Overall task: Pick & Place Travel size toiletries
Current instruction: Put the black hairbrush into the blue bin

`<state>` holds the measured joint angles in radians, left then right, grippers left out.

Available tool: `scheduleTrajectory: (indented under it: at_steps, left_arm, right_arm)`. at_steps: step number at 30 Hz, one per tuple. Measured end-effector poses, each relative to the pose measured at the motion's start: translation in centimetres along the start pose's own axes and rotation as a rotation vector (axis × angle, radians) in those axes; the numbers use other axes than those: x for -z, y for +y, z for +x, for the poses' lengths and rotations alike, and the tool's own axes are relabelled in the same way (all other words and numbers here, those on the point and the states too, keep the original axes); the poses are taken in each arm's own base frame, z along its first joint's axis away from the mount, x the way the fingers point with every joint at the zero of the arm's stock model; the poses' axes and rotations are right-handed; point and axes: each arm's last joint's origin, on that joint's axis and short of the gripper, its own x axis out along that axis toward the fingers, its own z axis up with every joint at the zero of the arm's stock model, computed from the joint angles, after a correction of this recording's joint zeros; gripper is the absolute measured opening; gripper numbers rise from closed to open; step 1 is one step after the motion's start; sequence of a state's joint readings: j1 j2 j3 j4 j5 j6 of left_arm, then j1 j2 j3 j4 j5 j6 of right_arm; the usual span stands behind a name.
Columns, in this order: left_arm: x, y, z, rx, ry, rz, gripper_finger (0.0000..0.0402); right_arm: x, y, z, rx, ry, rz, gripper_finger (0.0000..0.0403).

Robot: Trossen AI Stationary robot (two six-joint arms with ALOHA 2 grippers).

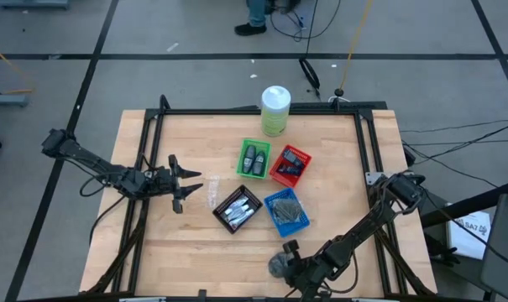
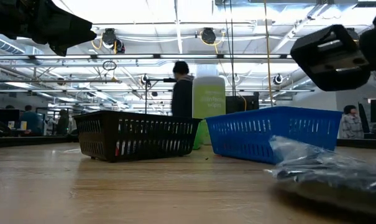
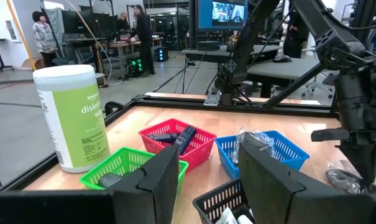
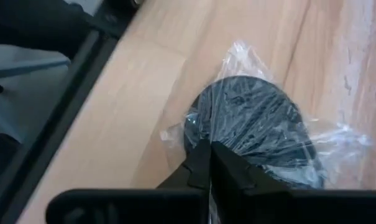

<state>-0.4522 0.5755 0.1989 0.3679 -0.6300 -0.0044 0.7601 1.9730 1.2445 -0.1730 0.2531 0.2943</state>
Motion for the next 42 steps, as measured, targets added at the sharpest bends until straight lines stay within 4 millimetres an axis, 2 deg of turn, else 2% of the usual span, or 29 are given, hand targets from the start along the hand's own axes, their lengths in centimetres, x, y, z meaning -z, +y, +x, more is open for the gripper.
scheduleTrajectory:
  at_steps: [10, 20, 33, 42]
  left_arm:
    - [0.0, 0.0, 0.0, 0.0, 0.0, 0.0, 0.0164]
    - [0.0, 0.0, 0.0, 0.0, 0.0, 0.0, 0.0164]
    - [0.0, 0.0, 0.0, 0.0, 0.0, 0.0, 0.0163]
    - [0.0, 0.0, 0.0, 0.0, 0.0, 0.0, 0.0163]
  right_arm:
    - [-2.0, -0.1, -2.8, -0.03, -0.123, -0.017, 0.0]
    - [-3.8, -0.7, -6.7, -0.021, -0.241, -0.033, 0.0]
    - [-4.9, -1.8, -11.3, 0.043, -0.335, -0.091, 0.0]
    - [-4.7, -3.3, -12.2, 0.121, -0.293, -0.094, 0.0]
